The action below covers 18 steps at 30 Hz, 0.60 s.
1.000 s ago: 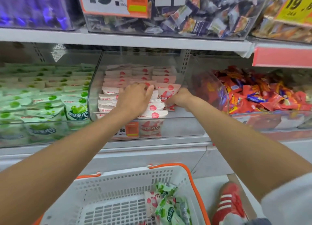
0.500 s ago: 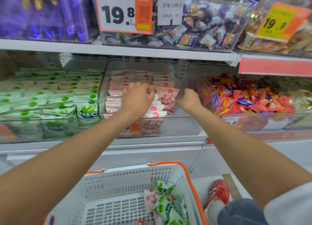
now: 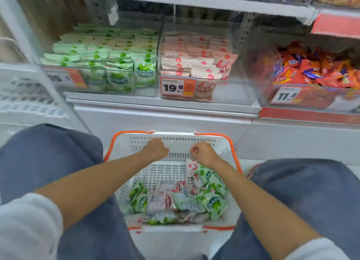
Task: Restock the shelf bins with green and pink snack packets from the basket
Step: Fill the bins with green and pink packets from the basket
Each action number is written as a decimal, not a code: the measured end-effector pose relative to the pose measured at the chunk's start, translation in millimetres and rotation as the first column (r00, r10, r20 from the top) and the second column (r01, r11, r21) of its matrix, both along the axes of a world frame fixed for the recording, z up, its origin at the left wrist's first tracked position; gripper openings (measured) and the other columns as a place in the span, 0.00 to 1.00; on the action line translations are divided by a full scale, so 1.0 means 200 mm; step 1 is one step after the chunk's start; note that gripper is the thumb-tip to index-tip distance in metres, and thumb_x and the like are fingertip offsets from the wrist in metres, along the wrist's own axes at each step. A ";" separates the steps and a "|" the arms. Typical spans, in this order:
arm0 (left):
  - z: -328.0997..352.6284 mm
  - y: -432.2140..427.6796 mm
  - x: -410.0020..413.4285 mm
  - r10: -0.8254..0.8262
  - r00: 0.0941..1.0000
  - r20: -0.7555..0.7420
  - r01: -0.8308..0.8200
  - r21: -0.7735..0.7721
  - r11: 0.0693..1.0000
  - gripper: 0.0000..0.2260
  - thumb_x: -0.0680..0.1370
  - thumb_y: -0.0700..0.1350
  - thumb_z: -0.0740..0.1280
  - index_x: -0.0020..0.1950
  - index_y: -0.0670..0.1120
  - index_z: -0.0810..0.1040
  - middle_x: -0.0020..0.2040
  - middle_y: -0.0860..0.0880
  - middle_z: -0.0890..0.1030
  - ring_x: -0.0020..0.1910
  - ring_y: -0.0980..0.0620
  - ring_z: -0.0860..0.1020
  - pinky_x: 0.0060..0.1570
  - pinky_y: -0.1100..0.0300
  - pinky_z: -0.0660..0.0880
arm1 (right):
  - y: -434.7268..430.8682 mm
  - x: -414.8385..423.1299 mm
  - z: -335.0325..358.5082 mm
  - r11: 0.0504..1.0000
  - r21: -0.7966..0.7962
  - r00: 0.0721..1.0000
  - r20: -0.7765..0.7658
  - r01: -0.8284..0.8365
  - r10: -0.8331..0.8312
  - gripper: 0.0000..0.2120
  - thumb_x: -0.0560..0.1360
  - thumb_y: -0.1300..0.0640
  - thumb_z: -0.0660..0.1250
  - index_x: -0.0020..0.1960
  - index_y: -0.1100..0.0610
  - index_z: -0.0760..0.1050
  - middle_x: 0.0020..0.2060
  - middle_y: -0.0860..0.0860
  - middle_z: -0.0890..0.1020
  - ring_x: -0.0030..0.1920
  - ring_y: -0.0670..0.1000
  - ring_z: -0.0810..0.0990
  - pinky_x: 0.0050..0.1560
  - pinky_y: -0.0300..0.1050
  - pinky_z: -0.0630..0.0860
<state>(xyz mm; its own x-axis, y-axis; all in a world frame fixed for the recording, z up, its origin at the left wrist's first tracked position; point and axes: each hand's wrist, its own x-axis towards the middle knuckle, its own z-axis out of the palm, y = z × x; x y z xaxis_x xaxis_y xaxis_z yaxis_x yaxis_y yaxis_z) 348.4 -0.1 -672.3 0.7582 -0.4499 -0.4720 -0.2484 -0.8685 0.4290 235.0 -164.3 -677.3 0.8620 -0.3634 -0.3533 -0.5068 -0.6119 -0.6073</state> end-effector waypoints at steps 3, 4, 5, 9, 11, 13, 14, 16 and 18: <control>-0.24 0.19 -0.02 -0.234 0.959 -0.158 0.272 0.297 0.915 0.12 0.78 0.40 0.60 0.34 0.44 0.68 0.34 0.47 0.68 0.32 0.53 0.67 0.37 0.60 0.68 | 0.10 -0.11 -0.26 0.993 0.018 0.963 -0.241 -0.119 0.119 0.12 0.76 0.68 0.61 0.37 0.61 0.80 0.45 0.59 0.83 0.45 0.57 0.82 0.51 0.52 0.80; -0.28 0.23 -0.04 -0.304 0.922 -0.239 0.374 0.352 0.858 0.10 0.79 0.39 0.61 0.38 0.46 0.71 0.38 0.47 0.69 0.35 0.53 0.70 0.40 0.58 0.70 | 0.12 -0.13 -0.32 0.987 0.011 0.943 -0.295 -0.158 0.154 0.15 0.75 0.68 0.62 0.32 0.60 0.76 0.40 0.58 0.83 0.39 0.56 0.81 0.51 0.52 0.80; -0.33 0.26 -0.07 -0.355 0.876 -0.326 0.462 0.362 0.809 0.04 0.79 0.40 0.63 0.46 0.46 0.76 0.45 0.45 0.73 0.42 0.51 0.75 0.47 0.57 0.72 | 0.14 -0.14 -0.35 0.983 0.013 0.927 -0.333 -0.181 0.175 0.17 0.75 0.68 0.62 0.29 0.59 0.74 0.34 0.56 0.80 0.33 0.54 0.77 0.52 0.53 0.79; -0.57 0.32 -0.22 -0.391 0.802 -0.451 0.540 0.271 0.797 0.31 0.76 0.44 0.72 0.76 0.48 0.64 0.76 0.48 0.65 0.72 0.47 0.67 0.72 0.51 0.63 | 0.10 -0.10 -0.42 0.989 0.037 0.929 -0.338 -0.146 0.150 0.09 0.78 0.63 0.63 0.50 0.62 0.81 0.53 0.54 0.82 0.44 0.53 0.80 0.49 0.49 0.78; -0.65 0.33 -0.28 -0.410 0.843 -0.348 0.509 0.269 0.818 0.28 0.73 0.45 0.74 0.72 0.50 0.69 0.71 0.48 0.72 0.67 0.47 0.73 0.68 0.52 0.69 | 0.08 -0.10 -0.42 0.993 0.056 0.936 -0.331 -0.104 0.117 0.08 0.78 0.63 0.62 0.53 0.61 0.80 0.59 0.56 0.80 0.43 0.54 0.80 0.47 0.51 0.79; -0.67 0.34 -0.28 -0.467 0.854 -0.229 0.518 0.299 0.801 0.21 0.74 0.48 0.74 0.65 0.49 0.74 0.63 0.49 0.78 0.60 0.49 0.76 0.62 0.55 0.73 | 0.08 -0.11 -0.42 0.994 0.066 0.938 -0.329 -0.089 0.106 0.08 0.78 0.63 0.62 0.52 0.61 0.80 0.61 0.57 0.79 0.41 0.56 0.81 0.44 0.51 0.79; -0.67 0.34 -0.27 -0.493 0.843 -0.217 0.538 0.308 0.784 0.18 0.75 0.49 0.73 0.63 0.47 0.75 0.60 0.49 0.79 0.57 0.50 0.77 0.59 0.56 0.74 | 0.08 -0.11 -0.42 0.994 0.071 0.940 -0.325 -0.081 0.100 0.09 0.78 0.63 0.62 0.52 0.63 0.80 0.60 0.58 0.79 0.39 0.58 0.81 0.42 0.51 0.78; -0.67 0.34 -0.26 -0.502 0.821 -0.272 0.567 0.289 0.771 0.11 0.76 0.48 0.71 0.54 0.45 0.76 0.53 0.49 0.79 0.49 0.53 0.75 0.52 0.59 0.73 | 0.09 -0.12 -0.41 0.994 0.079 0.937 -0.333 -0.081 0.103 0.11 0.78 0.64 0.60 0.53 0.67 0.79 0.53 0.60 0.82 0.35 0.56 0.76 0.37 0.48 0.75; -0.66 0.33 -0.23 -0.478 0.817 -0.323 0.566 0.283 0.775 0.11 0.77 0.48 0.70 0.41 0.48 0.70 0.42 0.52 0.75 0.38 0.55 0.70 0.44 0.61 0.69 | 0.10 -0.12 -0.38 0.994 0.083 0.940 -0.327 -0.075 0.098 0.12 0.78 0.64 0.60 0.55 0.68 0.78 0.48 0.61 0.83 0.36 0.54 0.74 0.37 0.48 0.74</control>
<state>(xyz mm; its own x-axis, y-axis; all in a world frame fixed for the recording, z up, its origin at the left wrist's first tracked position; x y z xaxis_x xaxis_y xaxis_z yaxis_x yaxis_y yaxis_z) 302.1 66.9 -805.2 0.3105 -0.5162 -0.7982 -0.6447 -0.7314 0.2222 210.8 -143.9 -752.9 0.7197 -0.2574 -0.6448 -0.6329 -0.6250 -0.4570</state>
